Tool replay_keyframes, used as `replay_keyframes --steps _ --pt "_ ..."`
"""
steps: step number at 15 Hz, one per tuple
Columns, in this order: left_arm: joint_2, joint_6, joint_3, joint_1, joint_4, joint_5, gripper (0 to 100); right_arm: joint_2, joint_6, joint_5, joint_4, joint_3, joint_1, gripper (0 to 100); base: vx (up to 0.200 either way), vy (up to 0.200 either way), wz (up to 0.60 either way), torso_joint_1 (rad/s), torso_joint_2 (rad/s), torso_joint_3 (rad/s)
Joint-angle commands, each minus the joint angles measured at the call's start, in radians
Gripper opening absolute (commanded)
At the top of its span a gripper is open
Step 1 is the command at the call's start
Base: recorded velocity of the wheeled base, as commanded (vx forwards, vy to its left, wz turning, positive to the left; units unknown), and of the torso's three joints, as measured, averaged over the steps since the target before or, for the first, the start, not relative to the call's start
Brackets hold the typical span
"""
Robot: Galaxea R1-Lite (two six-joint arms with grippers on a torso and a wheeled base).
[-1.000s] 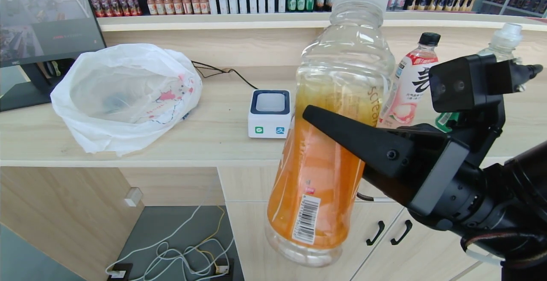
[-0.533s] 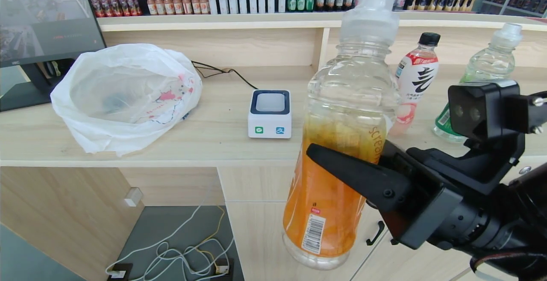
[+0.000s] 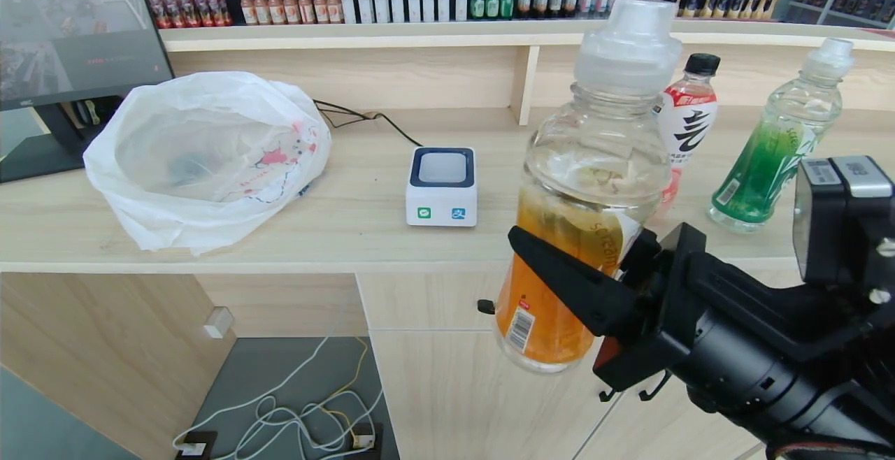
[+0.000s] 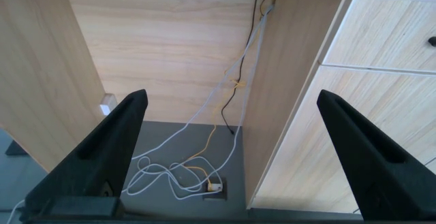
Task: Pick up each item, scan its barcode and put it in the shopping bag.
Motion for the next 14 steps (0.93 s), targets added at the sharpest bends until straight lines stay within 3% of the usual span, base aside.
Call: replay_keyframes --steps 1,5,6,7,9,14 --pt "0.000 0.000 0.000 0.000 0.000 0.000 100 -0.006 -0.066 -0.078 -0.001 -0.006 0.002 0 0.000 0.000 0.00 0.000 0.00 0.000" --pt "0.000 0.000 0.000 0.000 0.000 0.000 100 -0.021 -0.143 -0.250 -0.001 -0.018 -0.004 0 0.000 0.000 0.00 0.000 0.00 0.000" --pt "0.000 0.000 0.000 0.000 0.000 0.000 100 -0.021 -0.143 -0.282 -0.001 -0.035 -0.032 0 0.000 0.000 0.00 0.000 0.00 0.000" --pt "0.000 0.000 0.000 0.000 0.000 0.001 100 -0.020 -0.154 -0.313 -0.001 -0.059 -0.115 0 0.000 0.000 0.00 0.000 0.00 0.000" --pt "0.000 -0.002 0.000 0.002 0.000 0.000 100 -0.020 -0.151 -0.311 -0.001 -0.093 -0.193 0 0.000 0.000 0.00 0.000 0.00 0.000" --pt "0.000 -0.004 0.000 0.000 0.000 0.000 100 0.002 -0.151 -0.311 -0.001 -0.109 -0.202 0 0.000 0.000 0.00 0.000 0.00 0.000"
